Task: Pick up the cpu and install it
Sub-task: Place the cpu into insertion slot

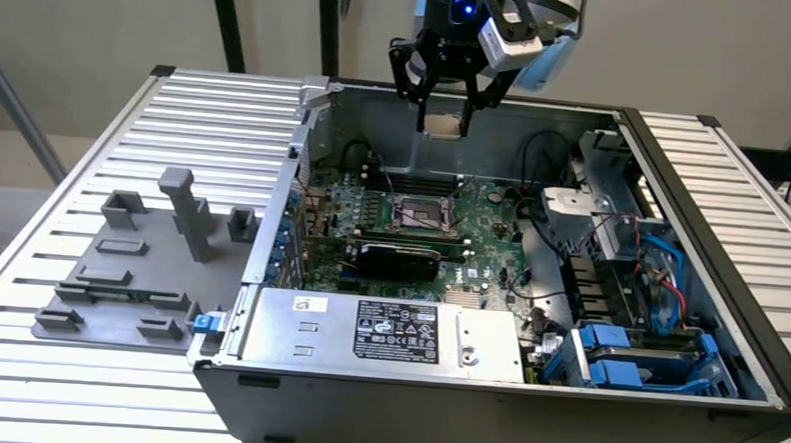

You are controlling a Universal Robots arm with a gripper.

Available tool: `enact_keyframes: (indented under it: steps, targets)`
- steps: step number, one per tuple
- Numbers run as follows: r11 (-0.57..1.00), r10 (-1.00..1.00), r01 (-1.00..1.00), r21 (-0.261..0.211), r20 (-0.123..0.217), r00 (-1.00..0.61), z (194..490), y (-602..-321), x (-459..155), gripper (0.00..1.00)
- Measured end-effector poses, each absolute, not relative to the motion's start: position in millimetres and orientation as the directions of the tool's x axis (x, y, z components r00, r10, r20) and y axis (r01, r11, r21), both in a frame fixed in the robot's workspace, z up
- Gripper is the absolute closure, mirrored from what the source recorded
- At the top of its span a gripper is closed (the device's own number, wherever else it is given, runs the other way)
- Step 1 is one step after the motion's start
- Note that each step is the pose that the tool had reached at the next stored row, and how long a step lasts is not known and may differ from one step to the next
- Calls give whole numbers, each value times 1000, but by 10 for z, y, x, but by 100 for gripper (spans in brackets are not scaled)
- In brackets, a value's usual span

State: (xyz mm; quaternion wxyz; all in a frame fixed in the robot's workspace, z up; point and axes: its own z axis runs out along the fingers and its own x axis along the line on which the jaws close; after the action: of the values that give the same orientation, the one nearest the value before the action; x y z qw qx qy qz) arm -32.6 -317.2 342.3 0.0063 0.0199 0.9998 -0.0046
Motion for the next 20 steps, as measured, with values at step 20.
enact_keyframes:
  steps: [20]
  targets:
    - [963, 270, 270, -9, -2, -963, 3403, -3172, -326, 45]
